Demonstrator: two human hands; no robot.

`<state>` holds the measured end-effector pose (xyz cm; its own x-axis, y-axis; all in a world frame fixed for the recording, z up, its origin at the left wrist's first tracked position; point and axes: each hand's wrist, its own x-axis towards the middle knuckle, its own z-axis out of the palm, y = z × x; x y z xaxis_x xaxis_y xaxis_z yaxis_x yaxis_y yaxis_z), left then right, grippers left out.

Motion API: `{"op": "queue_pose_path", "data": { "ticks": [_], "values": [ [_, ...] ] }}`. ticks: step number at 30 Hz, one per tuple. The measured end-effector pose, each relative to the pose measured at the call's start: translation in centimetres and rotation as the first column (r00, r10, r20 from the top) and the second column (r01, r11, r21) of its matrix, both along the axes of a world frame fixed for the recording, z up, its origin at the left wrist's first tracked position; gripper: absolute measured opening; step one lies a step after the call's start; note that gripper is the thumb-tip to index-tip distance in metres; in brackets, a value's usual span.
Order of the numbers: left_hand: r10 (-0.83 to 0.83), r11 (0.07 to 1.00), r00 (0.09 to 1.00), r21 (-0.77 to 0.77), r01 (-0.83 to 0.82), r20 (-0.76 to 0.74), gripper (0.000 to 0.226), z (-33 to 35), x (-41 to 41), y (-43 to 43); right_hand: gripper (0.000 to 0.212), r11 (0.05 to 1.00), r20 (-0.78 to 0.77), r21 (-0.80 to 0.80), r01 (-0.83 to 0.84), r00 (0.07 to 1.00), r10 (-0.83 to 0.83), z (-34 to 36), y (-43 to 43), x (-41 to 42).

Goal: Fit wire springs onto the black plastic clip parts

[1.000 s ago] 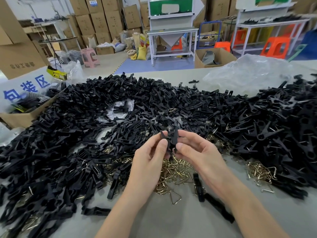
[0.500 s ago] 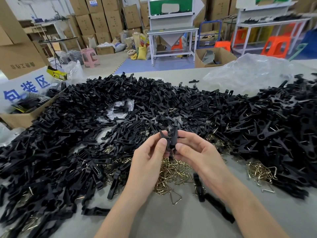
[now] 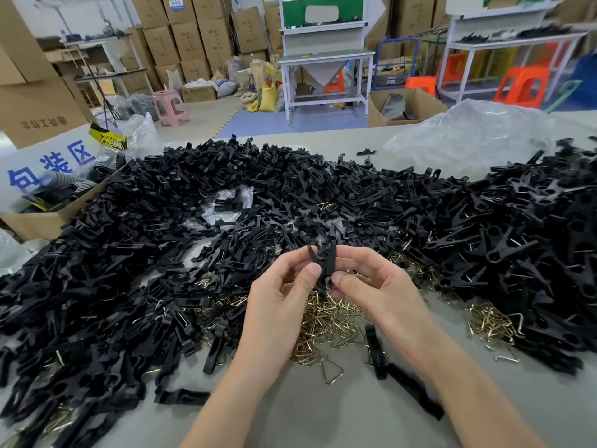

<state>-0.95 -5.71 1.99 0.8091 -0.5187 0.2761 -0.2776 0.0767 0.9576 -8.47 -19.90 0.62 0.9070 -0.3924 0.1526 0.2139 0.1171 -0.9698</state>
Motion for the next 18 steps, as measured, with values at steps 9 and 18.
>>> {"op": "queue_pose_path", "data": {
  "ticks": [9, 18],
  "values": [
    [0.043, 0.999, 0.999, 0.02, -0.043, 0.024, 0.025, -1.0, 0.2, 0.0, 0.034, 0.986, 0.029, -0.147, 0.081, 0.997, -0.078, 0.0, -0.2, 0.1],
    [0.03, 0.999, 0.999, 0.039, -0.032, 0.044, 0.034, -0.7, 0.2, 0.3, 0.035, 0.976, 0.043, -0.207, 0.064, 0.997, -0.056, -0.2, -0.5, 0.1]
  ]
}}
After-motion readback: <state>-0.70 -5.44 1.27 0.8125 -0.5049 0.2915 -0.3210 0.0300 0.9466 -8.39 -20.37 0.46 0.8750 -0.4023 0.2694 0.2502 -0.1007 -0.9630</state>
